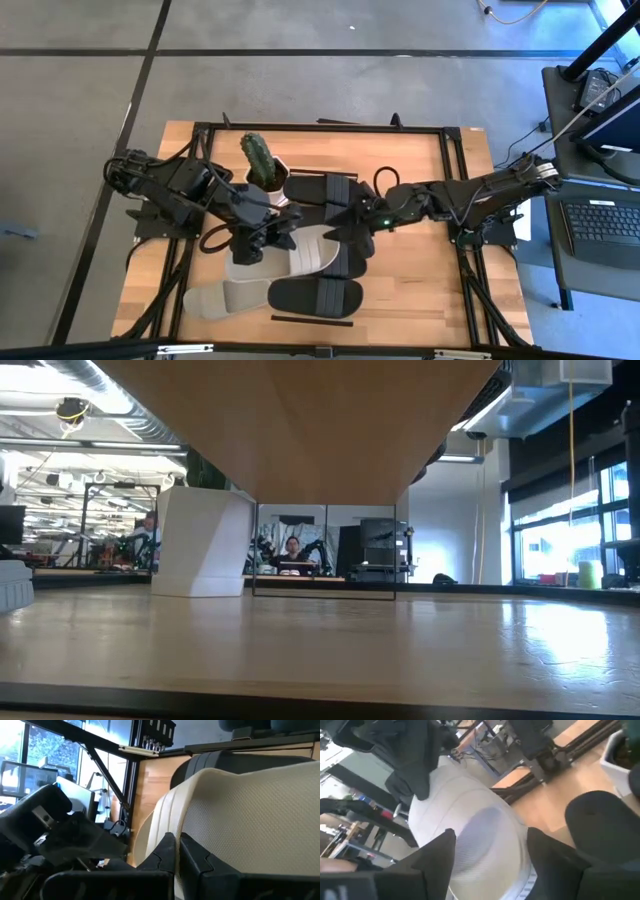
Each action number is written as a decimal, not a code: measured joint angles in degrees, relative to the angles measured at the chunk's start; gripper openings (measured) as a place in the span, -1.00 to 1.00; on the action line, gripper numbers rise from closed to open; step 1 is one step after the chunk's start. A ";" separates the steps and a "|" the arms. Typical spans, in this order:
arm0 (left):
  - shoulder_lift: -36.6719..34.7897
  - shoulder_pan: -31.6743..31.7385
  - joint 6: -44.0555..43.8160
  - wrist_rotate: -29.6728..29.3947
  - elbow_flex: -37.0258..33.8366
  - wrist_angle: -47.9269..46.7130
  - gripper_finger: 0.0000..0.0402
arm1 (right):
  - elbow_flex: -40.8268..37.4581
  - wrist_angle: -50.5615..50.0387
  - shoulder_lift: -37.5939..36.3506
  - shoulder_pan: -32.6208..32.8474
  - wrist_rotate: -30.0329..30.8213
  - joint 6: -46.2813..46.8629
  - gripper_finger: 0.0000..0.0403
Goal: Pick and place slides into the shelf
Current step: Put the gray slide under the shelf
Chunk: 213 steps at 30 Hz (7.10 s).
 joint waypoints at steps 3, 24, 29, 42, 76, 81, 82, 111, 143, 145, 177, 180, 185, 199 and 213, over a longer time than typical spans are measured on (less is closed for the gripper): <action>0.00 -0.08 -0.03 -0.60 0.00 0.01 -1.00 | 0.77 -1.94 0.72 -0.01 -0.59 0.41 0.13; 0.00 -0.03 0.28 -2.61 0.00 0.45 -1.00 | 0.84 -6.95 0.64 -0.04 -1.01 1.75 -0.20; -0.01 -0.06 -0.09 -2.55 0.00 0.47 -1.00 | 0.82 -7.13 0.64 -0.06 -1.49 0.30 -0.51; -0.02 -0.03 -1.79 -1.36 0.00 1.76 -0.75 | 0.82 -6.67 0.59 0.02 -2.32 -3.12 -0.81; -3.63 -0.62 -26.59 -4.65 0.00 -5.18 0.10 | 0.77 -14.44 -7.06 0.16 -3.22 -5.80 -0.82; -5.51 -1.23 -30.89 -4.30 -0.01 -8.80 0.10 | 0.77 -21.37 -12.13 0.93 -1.43 -3.88 -0.82; -5.70 -1.32 -31.72 -4.31 -0.02 -9.50 0.10 | 0.77 -23.48 -13.24 1.02 -1.60 -2.96 -0.82; -5.90 -1.35 -42.45 -4.14 0.00 -11.92 0.10 | -0.57 -76.43 -35.49 8.11 -9.26 20.30 -0.82; -5.86 -1.35 -45.30 -4.14 -0.02 -13.97 0.10 | -55.68 -15.90 -40.74 9.98 -7.70 42.76 -0.82; -5.86 -1.35 -45.35 -4.13 0.00 -13.95 0.10 | -58.47 -8.91 -40.34 11.77 -4.03 45.13 -0.82; -5.84 -1.35 -45.40 -4.14 -0.02 -13.91 0.10 | -46.70 21.57 5.27 29.42 23.54 58.85 -0.82; -5.81 -1.35 -45.39 -4.14 -0.02 -13.91 0.10 | -43.26 21.43 10.20 29.42 23.77 58.88 -0.82; -5.79 -1.35 -45.38 -4.12 -0.01 -13.89 0.10 | -38.34 21.59 17.54 28.86 24.65 58.63 -0.82; -5.79 -1.35 -45.38 -3.93 -0.01 -13.91 0.10 | -34.26 20.57 20.31 27.08 26.65 52.77 -0.78; -5.79 -1.37 -45.38 -3.93 0.00 -13.91 0.10 | -34.35 20.52 20.35 27.04 26.06 50.81 -0.67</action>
